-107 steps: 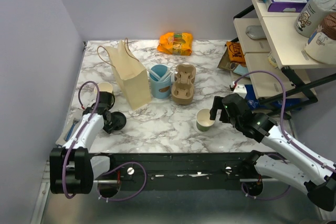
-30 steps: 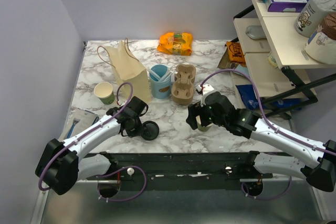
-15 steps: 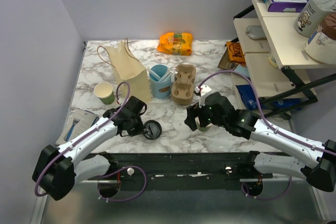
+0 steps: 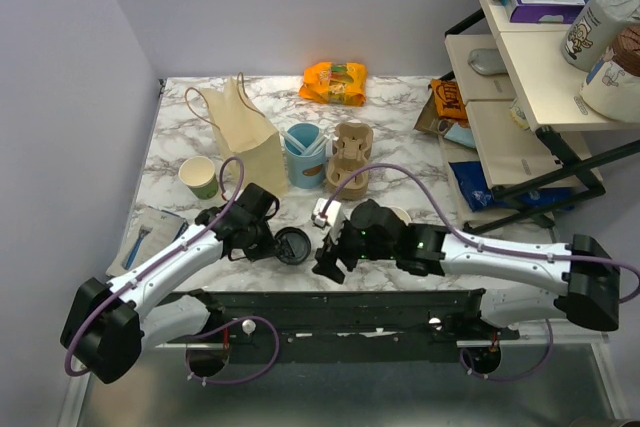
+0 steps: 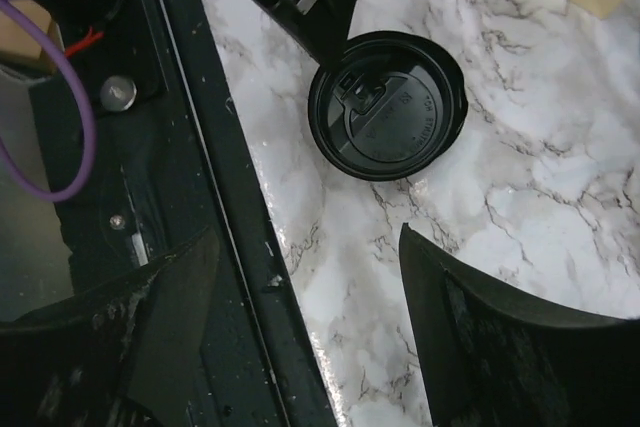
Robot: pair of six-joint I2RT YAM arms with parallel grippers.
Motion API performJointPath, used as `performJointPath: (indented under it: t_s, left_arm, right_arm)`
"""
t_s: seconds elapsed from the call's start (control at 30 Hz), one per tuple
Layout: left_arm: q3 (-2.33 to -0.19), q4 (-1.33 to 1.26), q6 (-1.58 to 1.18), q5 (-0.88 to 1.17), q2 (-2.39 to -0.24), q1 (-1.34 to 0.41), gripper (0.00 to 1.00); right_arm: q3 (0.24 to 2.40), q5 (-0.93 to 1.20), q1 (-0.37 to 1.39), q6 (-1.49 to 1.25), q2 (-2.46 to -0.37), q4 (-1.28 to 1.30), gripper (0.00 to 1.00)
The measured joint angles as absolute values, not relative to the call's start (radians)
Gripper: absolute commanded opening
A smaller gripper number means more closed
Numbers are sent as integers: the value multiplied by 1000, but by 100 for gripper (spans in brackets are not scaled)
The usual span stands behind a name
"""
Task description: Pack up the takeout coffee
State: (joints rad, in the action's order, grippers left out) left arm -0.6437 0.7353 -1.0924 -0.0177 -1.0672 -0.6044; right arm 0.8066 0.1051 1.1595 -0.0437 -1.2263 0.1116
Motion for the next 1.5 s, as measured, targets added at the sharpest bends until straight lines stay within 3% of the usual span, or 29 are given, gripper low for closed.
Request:
performJointPath:
  t_s: [0.37, 0.67, 0.93, 1.37, 1.5]
  left_arm:
    - [-666, 765, -1127, 22, -1087, -604, 0]
    - [-694, 827, -1139, 46, -1078, -604, 0]
    - [-738, 873, -1128, 77, -1052, -604, 0]
    - [-761, 945, -1119, 98, -954, -604, 0]
    - [-762, 953, -1119, 105, -944, -604, 0]
  right_arm:
    - [737, 275, 1204, 328, -1359, -165, 62]
    - [766, 301, 1244, 524, -1464, -165, 62]
    - [817, 200, 1284, 615, -1498, -125, 58]
    - [847, 90, 1329, 657, -1500, -57, 54]
    - [847, 75, 1329, 659, -1501, -54, 49]
